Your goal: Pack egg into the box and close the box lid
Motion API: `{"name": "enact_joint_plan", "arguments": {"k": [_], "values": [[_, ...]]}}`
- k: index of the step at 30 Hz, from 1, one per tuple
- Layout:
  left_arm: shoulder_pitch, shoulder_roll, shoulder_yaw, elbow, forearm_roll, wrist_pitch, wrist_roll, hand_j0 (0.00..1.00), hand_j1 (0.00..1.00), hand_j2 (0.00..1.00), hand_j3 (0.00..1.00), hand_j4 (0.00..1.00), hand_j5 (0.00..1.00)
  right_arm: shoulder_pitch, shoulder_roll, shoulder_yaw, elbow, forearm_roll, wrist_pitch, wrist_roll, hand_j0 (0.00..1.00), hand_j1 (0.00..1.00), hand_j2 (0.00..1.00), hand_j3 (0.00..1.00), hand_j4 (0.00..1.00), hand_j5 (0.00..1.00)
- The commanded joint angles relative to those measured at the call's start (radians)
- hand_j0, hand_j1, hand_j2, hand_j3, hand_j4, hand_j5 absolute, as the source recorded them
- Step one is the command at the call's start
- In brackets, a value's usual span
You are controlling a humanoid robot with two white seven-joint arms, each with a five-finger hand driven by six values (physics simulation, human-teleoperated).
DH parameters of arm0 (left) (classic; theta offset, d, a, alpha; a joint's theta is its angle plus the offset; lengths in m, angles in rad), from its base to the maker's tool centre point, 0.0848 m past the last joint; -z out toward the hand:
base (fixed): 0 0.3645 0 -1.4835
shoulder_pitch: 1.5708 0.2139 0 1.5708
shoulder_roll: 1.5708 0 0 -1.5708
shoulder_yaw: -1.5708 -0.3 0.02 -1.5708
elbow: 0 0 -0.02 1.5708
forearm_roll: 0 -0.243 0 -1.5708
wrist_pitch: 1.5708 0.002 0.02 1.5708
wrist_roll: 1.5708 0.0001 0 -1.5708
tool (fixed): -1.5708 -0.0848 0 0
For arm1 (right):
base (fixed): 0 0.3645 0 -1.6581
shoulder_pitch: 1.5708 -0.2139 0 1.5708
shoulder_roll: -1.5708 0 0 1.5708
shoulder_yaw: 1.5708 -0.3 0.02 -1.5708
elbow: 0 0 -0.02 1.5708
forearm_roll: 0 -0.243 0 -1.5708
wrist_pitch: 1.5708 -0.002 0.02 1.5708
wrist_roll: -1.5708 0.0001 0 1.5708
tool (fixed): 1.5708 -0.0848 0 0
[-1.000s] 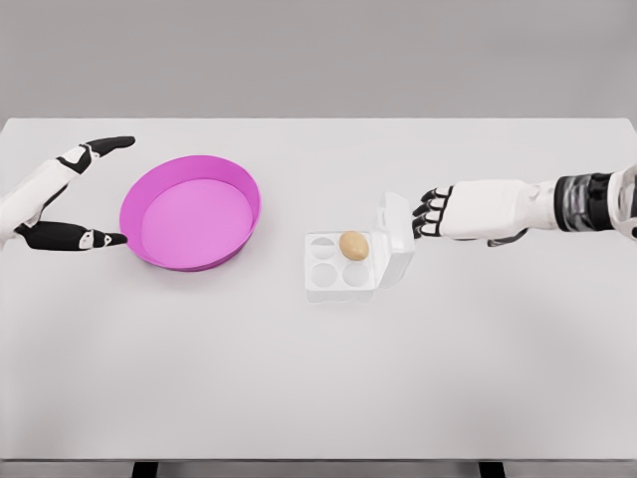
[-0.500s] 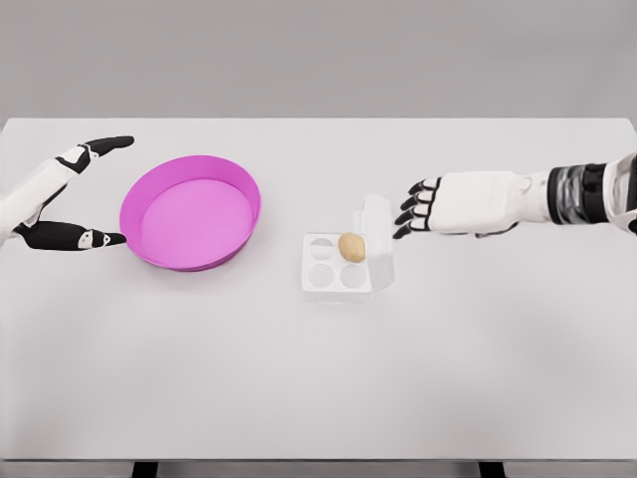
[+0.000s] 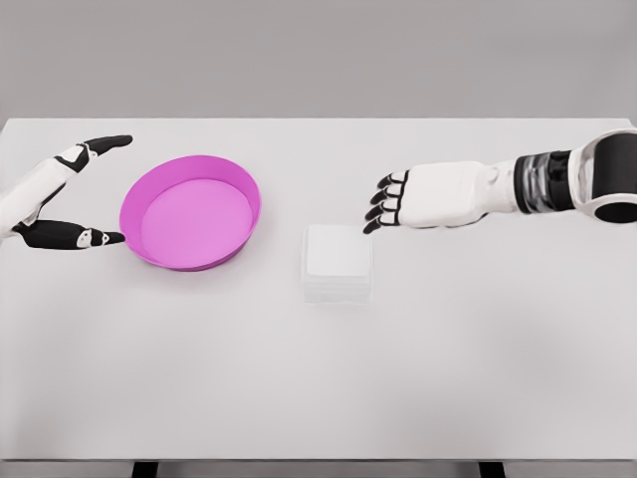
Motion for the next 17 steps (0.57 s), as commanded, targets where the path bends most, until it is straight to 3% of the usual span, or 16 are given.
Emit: {"name": "enact_joint_plan", "arguments": {"k": [1,3,5,17], "values": [[0.000,0.008,0.000,0.002,0.008,0.003,0.000,1.00,1.00,1.00,1.00,1.00,1.00,0.000,-0.015,-0.021,0.038,-0.008,0.002,0.000,1.00,1.00,1.00,1.00,1.00,1.00],[0.002,0.012,-0.002,0.002,0.010,0.003,0.000,1.00,1.00,1.00,1.00,1.00,1.00,0.020,-0.038,-0.107,0.148,-0.015,0.002,-0.001,1.00,1.00,1.00,1.00,1.00,1.00],[0.002,0.014,-0.002,0.002,0.010,0.003,0.000,1.00,1.00,1.00,1.00,1.00,1.00,0.026,-0.029,-0.110,0.231,-0.015,0.002,-0.001,1.00,1.00,1.00,1.00,1.00,1.00],[0.002,0.012,-0.002,0.002,0.008,0.003,0.000,1.00,1.00,1.00,1.00,1.00,1.00,0.028,-0.024,-0.107,0.234,-0.015,0.002,-0.001,1.00,1.00,1.00,1.00,1.00,1.00]]}}
